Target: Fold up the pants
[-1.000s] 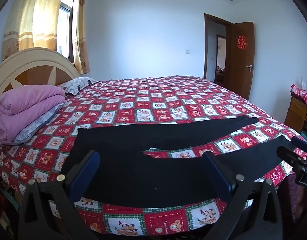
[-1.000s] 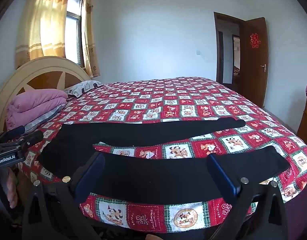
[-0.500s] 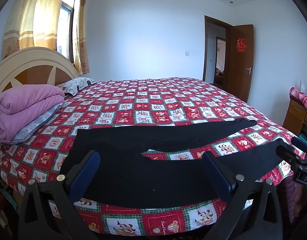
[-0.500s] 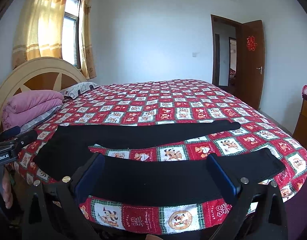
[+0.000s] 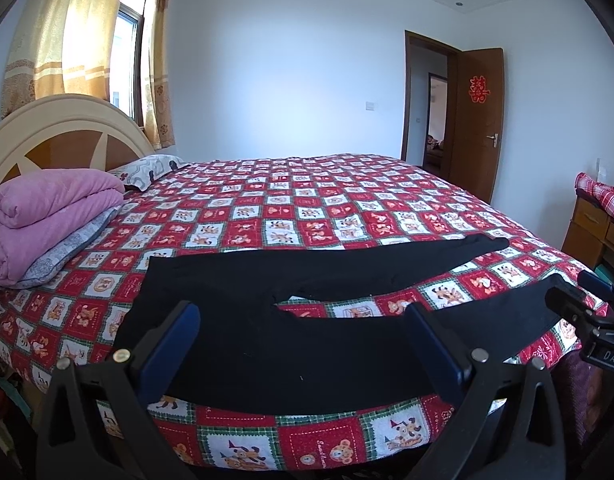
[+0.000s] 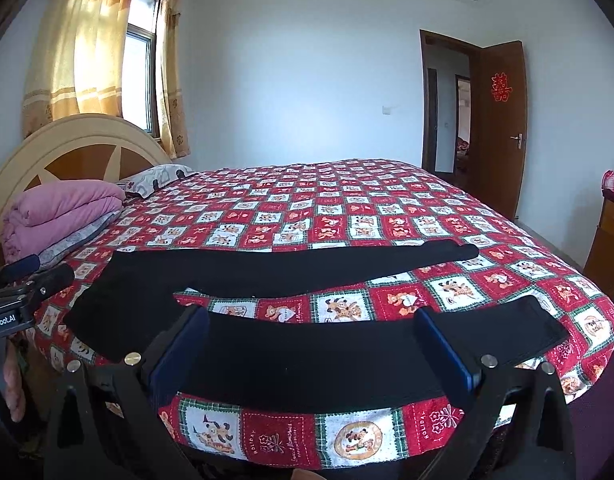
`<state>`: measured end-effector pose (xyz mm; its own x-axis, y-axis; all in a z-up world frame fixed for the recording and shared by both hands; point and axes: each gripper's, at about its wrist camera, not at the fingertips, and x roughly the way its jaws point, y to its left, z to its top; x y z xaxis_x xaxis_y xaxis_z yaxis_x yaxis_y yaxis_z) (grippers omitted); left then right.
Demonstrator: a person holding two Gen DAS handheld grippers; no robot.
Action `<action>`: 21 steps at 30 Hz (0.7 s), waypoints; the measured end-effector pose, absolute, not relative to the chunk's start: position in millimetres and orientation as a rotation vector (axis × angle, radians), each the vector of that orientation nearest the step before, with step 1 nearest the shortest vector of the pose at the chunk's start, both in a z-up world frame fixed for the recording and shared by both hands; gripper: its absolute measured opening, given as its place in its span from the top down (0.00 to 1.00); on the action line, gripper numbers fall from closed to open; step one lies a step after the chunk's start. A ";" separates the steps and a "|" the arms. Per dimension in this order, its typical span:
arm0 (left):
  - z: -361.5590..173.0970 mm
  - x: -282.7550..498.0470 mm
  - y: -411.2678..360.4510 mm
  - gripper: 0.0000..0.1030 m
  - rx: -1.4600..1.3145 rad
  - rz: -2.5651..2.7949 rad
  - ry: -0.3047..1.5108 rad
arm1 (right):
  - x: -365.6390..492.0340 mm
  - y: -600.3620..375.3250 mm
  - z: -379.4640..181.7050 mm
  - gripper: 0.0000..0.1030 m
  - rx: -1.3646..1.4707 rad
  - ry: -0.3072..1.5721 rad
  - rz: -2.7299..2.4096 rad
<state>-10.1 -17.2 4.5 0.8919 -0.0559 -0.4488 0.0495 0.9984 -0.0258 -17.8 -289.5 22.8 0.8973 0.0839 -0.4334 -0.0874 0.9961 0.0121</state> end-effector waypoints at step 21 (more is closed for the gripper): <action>1.2 -10.7 -22.3 0.00 -0.007 -0.076 0.476 | -16.5 -286.7 17.2 0.01 -0.009 0.463 0.091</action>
<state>-10.7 -22.3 1.2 0.8859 -0.0743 -0.4579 0.0711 0.9972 -0.0242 -16.5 -286.7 17.2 0.8906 0.0854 -0.4467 -0.0897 0.9959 0.0116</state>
